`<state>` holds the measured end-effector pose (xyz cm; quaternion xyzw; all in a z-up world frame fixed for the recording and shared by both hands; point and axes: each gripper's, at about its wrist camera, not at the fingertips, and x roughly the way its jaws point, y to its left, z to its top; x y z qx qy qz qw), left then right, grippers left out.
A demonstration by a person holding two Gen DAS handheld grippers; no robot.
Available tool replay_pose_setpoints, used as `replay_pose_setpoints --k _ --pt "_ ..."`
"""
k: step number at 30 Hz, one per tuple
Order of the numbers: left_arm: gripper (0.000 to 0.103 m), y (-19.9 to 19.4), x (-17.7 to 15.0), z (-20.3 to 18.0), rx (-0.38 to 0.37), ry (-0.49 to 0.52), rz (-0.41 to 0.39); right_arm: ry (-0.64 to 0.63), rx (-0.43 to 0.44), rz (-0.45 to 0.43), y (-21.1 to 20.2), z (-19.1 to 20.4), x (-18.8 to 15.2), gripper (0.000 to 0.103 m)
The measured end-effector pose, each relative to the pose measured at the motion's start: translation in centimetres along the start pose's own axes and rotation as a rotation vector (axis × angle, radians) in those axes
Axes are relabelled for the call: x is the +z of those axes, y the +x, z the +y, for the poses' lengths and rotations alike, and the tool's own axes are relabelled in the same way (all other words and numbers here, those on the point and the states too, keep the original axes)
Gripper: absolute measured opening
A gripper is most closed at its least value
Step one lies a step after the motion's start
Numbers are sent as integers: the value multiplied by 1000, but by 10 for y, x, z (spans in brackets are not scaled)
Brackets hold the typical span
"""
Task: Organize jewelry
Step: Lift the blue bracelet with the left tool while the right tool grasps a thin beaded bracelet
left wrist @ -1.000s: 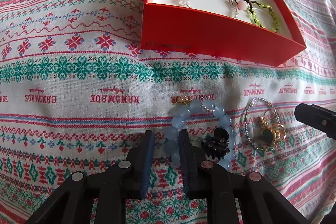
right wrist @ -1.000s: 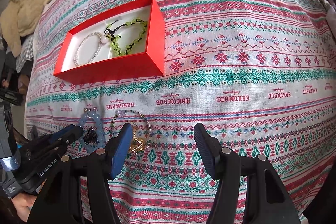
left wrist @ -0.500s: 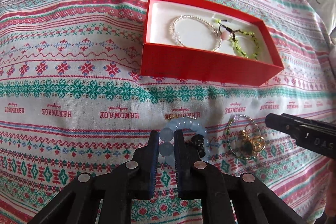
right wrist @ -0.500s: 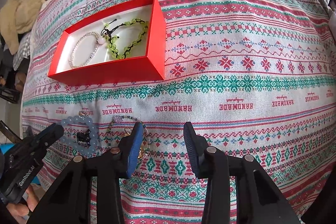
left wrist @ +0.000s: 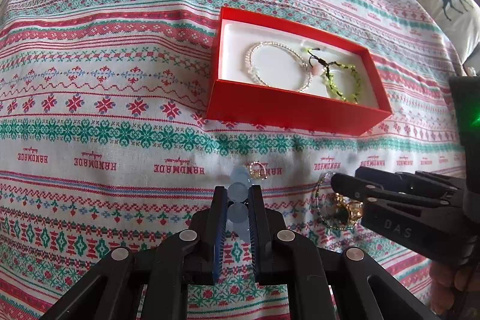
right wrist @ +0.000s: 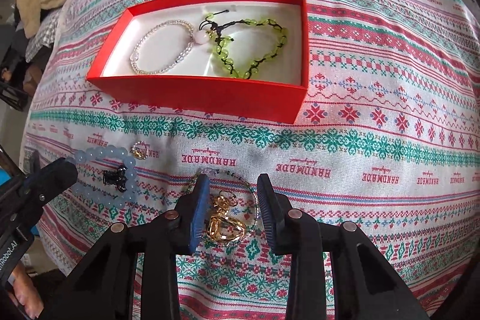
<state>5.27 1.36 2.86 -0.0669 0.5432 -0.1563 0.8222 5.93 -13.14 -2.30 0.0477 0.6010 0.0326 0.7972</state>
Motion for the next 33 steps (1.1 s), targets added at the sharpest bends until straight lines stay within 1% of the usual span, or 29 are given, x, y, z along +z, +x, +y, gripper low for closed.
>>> replay_pose_setpoints --k 3,6,10,13,14,15,20,26,33 --pt "9 3 0 -2 2 1 6 -47 -39 16 11 12 1 32" --pt "9 8 3 -5 4 0 11 -84 -77 7 16 20 5 31" --pt "9 13 5 -6 10 -5 18 -96 -83 -2 20 24 10 28" --pt "9 15 6 -5 12 -9 20 -99 -83 -12 23 26 16 16" --pt "9 16 6 -4 12 -11 21 -98 -82 -14 24 25 18 6" --pt "9 16 7 -4 12 -13 21 -93 -76 -13 24 24 19 5" --pt "9 15 7 -3 10 -15 18 -66 -49 -25 19 14 24 4" --pt "9 7 6 0 -3 -19 5 -48 -20 -52 -1 -2 20 4" --pt "9 -9 7 -2 -26 -7 -23 -39 24 -95 -28 -3 2 4"
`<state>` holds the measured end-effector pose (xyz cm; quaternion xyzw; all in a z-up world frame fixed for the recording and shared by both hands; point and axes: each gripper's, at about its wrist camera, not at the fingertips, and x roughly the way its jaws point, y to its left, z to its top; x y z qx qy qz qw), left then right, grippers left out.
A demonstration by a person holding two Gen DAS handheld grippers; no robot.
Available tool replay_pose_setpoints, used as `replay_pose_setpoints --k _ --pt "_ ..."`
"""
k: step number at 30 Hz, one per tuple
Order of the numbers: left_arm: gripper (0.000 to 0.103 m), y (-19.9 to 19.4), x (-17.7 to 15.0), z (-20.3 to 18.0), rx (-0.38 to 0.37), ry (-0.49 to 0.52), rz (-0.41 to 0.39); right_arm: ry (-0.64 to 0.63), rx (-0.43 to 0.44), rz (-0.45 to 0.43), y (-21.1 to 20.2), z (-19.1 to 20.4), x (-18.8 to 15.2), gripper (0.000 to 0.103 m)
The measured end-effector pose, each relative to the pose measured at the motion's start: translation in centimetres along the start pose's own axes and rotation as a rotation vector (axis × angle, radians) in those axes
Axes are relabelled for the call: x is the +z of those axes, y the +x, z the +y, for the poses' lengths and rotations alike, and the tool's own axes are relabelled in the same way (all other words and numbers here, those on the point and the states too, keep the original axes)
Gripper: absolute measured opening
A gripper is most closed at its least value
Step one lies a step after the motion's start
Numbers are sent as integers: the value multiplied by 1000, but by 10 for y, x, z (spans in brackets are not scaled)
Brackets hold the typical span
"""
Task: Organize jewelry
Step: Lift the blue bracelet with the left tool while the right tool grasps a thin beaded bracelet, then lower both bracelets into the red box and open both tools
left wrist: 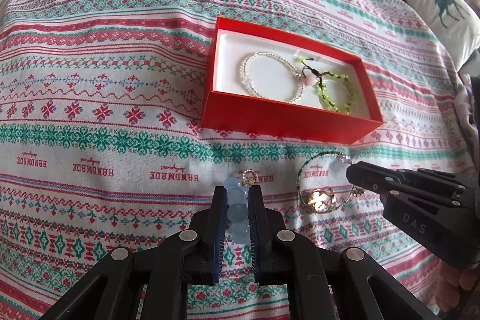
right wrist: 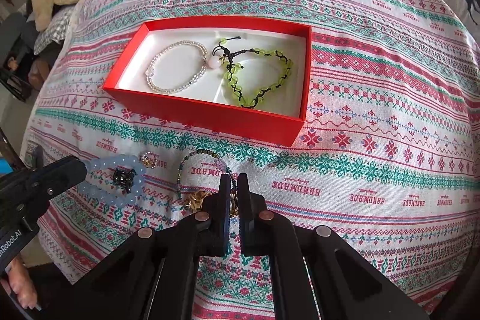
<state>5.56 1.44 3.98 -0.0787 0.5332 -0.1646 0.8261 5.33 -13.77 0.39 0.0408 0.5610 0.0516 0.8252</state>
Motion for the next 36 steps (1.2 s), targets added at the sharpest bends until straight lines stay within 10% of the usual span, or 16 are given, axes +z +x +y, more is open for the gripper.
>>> replay_pose_setpoints --k 8,13,20,36 --pt "9 -10 -2 -5 -11 19 -16 66 166 35 -19 -17 -16 4" --pt "9 -2 -1 -12 -1 27 0 56 -2 104 -6 -27 -24 7" --pt "9 2 -1 -12 3 26 2 77 12 113 6 -36 -19 27" --pt "9 3 2 -15 -9 44 -10 6 -35 13 0 -14 -3 5"
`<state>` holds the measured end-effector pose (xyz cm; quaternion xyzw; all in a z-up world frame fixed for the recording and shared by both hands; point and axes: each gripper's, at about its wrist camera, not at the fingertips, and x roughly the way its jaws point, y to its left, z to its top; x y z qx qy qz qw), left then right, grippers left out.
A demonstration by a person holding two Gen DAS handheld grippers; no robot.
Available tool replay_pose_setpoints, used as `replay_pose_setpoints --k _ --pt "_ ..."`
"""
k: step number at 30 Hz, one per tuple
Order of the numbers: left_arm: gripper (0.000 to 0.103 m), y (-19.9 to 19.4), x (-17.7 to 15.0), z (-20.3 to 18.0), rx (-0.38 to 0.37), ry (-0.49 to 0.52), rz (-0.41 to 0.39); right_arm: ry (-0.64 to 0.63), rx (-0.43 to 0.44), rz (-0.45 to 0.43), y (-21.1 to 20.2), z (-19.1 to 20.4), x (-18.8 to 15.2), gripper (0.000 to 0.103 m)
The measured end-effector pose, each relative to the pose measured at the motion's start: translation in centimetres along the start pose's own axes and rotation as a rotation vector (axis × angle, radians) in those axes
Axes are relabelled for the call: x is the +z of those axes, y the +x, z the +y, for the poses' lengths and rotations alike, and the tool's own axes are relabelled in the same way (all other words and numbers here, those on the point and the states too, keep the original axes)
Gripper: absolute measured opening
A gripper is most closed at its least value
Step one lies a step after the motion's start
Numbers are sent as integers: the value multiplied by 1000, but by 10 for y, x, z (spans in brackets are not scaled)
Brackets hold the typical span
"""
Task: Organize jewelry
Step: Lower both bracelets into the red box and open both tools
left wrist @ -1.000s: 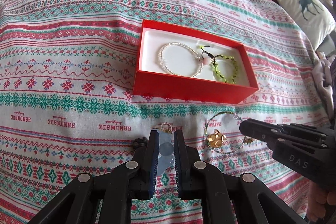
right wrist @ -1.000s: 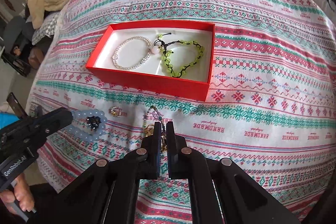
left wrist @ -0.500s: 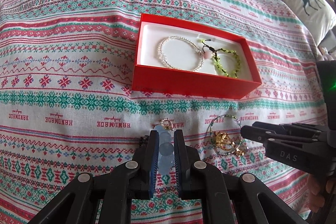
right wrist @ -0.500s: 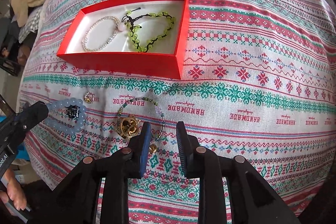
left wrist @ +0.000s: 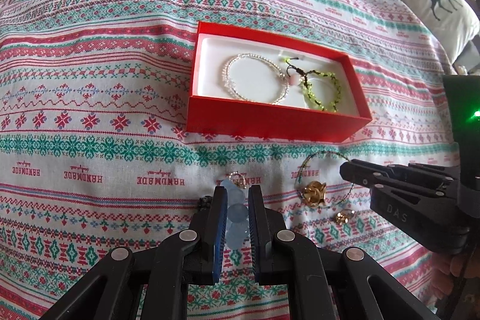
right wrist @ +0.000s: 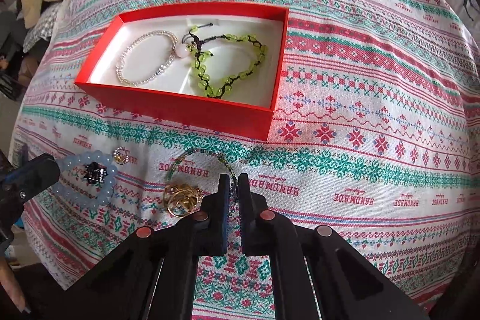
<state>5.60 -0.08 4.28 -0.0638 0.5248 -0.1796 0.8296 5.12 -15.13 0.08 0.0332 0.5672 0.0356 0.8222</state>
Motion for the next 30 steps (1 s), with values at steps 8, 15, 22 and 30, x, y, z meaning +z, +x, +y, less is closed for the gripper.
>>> replay_pose_setpoints --k 8,15,22,30 --pt "9 -23 9 -7 -44 12 -68 0 73 -123 -58 0 -5 5" --pt "9 -39 21 -18 -86 27 -142 35 123 -182 -80 -3 1 5" --pt "9 -39 46 -32 -148 14 -213 89 148 -243 -95 -11 13 5" --pt "9 -15 72 -43 -239 -30 -247 137 152 -278 -93 -20 29 5"
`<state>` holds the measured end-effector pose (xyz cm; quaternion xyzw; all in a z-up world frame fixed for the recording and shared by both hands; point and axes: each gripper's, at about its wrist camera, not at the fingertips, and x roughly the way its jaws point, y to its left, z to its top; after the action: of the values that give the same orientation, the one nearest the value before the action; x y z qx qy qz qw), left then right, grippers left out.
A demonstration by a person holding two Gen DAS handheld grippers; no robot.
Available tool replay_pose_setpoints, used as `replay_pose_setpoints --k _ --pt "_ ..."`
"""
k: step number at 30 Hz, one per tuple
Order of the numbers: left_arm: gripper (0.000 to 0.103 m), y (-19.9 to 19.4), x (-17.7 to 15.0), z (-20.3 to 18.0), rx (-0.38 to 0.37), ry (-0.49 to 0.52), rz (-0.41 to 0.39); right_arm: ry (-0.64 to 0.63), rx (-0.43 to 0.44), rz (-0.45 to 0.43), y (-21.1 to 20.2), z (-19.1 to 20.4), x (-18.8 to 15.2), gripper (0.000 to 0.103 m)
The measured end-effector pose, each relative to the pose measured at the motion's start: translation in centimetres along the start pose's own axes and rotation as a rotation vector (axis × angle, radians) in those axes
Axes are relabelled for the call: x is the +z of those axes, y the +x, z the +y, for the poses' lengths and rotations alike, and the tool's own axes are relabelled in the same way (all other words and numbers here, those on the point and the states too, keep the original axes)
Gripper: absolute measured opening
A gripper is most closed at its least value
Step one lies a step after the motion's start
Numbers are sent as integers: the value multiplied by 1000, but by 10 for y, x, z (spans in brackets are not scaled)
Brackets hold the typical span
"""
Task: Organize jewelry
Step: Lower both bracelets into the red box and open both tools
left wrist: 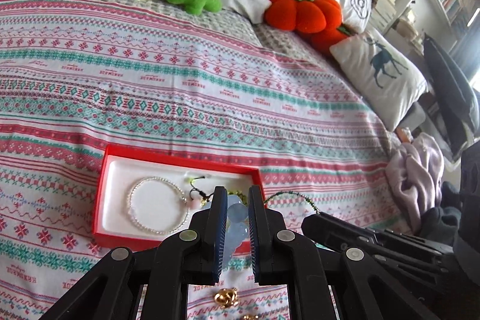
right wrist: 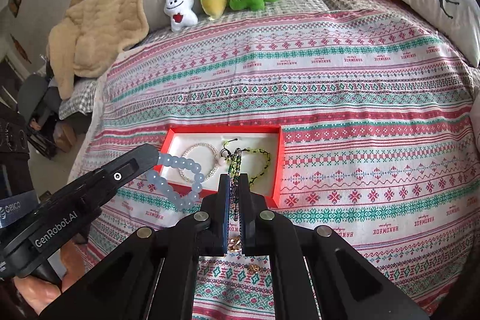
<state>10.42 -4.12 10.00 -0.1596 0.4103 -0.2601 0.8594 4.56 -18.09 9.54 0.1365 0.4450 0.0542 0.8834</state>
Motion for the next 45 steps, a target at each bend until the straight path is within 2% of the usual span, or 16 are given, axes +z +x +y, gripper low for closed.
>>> replay_pose_setpoints --k 5,8,17,25,32,37,38,40,42,45 --pt "9 22 3 4 -15 -17 3 13 -6 -2 9 -5 7 5" --pt "9 31 2 11 1 -27 8 26 -3 -8 14 -8 11 5" --pt "9 46 -2 39 159 -19 37 37 6 18 39 -7 14 5" --pt "9 51 -7 52 301 32 42 29 70 57 63 4 13 5" --pt "10 56 -10 55 344 55 58 10 -25 77 82 -2 11 5" --pt "10 56 -10 52 346 76 59 -7 -61 66 87 -9 13 5" --pt "11 57 -10 51 348 81 62 -4 -60 64 87 -11 14 6" --pt "21 56 -10 50 351 88 67 12 -57 74 87 -15 16 7" --pt "27 53 -10 48 350 92 66 24 -49 73 84 -18 17 18" --pt "34 45 -10 43 347 103 59 18 -44 67 76 -17 17 24"
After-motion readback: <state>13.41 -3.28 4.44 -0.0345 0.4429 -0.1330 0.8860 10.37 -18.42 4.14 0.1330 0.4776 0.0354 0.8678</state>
